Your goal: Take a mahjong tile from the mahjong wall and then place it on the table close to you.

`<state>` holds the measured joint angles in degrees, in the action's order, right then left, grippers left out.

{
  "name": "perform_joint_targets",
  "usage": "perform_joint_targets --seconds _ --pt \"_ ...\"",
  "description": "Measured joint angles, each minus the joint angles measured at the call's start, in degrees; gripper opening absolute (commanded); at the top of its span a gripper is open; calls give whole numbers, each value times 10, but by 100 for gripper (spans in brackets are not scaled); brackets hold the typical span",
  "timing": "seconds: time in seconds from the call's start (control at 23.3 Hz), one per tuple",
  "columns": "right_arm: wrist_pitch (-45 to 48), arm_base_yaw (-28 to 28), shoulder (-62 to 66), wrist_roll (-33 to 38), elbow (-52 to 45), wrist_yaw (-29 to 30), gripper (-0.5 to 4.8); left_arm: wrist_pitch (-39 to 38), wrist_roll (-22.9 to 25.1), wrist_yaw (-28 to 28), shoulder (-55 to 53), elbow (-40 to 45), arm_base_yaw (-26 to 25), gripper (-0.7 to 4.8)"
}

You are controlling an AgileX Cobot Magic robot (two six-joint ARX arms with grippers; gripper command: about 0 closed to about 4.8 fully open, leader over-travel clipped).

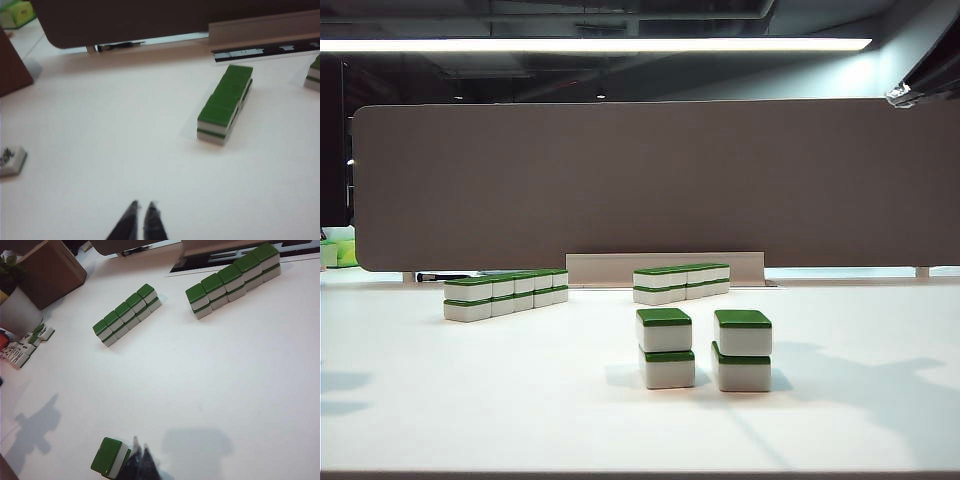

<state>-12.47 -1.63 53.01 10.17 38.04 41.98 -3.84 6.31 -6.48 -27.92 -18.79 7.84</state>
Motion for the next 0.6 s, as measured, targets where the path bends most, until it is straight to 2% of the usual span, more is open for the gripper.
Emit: perform_joint_targets --seconds 0.21,0.47,0.6 --pt "0 0 0 0 0 0 -1 28 -60 1 129 123 -42 18" --pt "0 0 0 0 0 0 -1 28 -75 0 210 184 -59 18" --pt "0 0 0 0 0 0 -1 -10 -75 -1 240 186 -59 18"
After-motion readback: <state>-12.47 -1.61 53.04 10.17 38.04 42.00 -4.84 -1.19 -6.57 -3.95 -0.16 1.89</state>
